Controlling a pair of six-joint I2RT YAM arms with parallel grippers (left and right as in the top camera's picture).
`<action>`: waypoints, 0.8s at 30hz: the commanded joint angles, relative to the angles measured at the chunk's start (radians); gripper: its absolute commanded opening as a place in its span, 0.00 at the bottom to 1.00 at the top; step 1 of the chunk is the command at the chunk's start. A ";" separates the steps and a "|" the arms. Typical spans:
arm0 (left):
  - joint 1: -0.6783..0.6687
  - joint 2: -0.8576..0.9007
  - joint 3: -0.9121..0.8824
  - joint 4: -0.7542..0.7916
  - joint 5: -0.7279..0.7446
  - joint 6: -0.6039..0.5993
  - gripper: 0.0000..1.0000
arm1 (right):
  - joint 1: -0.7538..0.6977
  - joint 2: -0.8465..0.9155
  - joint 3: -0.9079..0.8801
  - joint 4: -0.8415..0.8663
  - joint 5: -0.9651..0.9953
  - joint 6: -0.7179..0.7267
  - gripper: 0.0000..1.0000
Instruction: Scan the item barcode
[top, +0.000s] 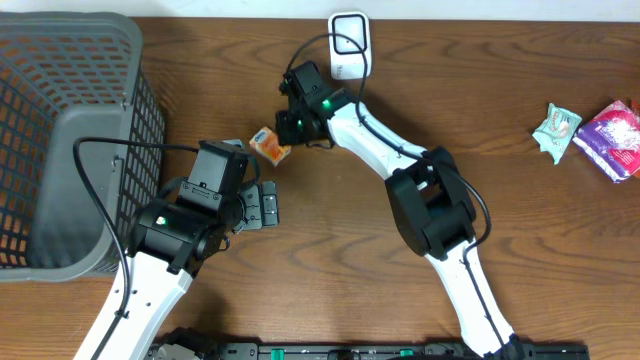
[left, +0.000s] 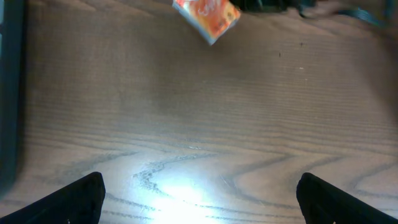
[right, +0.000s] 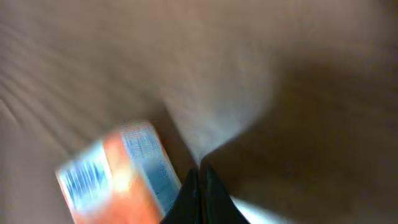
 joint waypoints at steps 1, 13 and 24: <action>0.004 0.001 0.001 -0.002 -0.005 0.013 0.98 | 0.019 -0.094 0.001 -0.127 -0.033 -0.011 0.01; 0.005 0.001 0.001 -0.002 -0.005 0.013 0.98 | 0.018 -0.178 0.000 -0.052 -0.019 -0.119 0.71; 0.005 0.001 0.001 -0.002 -0.005 0.013 0.98 | 0.029 -0.030 0.000 -0.027 -0.162 -0.120 0.67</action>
